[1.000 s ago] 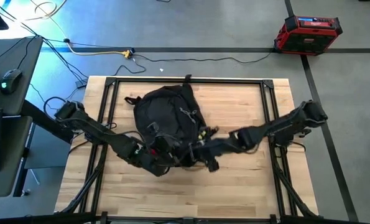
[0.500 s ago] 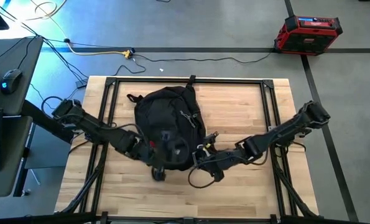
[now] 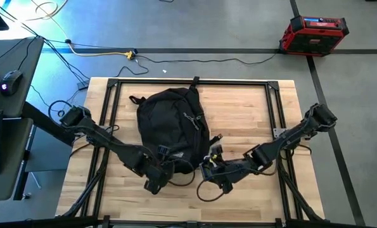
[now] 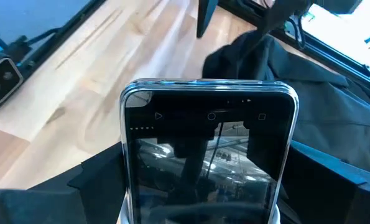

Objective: Unpack backpack
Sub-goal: Put the cellphone into the backpack

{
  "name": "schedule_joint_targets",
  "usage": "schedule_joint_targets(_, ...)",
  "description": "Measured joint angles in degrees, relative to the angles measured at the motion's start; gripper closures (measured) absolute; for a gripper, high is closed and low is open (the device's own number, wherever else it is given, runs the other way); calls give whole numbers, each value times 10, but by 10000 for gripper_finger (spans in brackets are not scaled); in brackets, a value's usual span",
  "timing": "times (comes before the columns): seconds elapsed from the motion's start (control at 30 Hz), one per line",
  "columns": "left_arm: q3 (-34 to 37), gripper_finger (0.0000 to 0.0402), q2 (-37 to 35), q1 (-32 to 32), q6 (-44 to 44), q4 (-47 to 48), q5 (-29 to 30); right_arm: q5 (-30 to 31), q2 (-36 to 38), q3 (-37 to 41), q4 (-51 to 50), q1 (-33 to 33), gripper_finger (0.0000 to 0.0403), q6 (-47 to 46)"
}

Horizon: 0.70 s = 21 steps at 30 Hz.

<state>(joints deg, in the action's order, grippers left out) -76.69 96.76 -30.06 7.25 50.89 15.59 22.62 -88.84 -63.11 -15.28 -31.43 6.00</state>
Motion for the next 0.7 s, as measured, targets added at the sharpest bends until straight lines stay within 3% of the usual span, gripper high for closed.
schedule_joint_targets(0.1,0,146,20,6,5,30,15,18,0,0,1,-12,68,0)
schedule_joint_targets(0.2,0,172,37,21,15,37,36,20,0,0,3,-14,68,-8)
schedule_joint_targets(0.27,0,211,42,31,15,35,41,16,0,0,3,-16,68,-14)
schedule_joint_targets(0.4,0,344,48,55,11,26,52,-5,0,0,20,-21,68,-11)
schedule_joint_targets(0.47,-8,385,47,66,13,16,68,-17,0,0,50,-25,68,6)
schedule_joint_targets(0.6,-64,396,47,77,15,11,101,-34,-9,-1,126,-25,68,63)
schedule_joint_targets(0.7,-110,399,46,73,3,6,160,-43,-29,-1,163,-21,68,100)
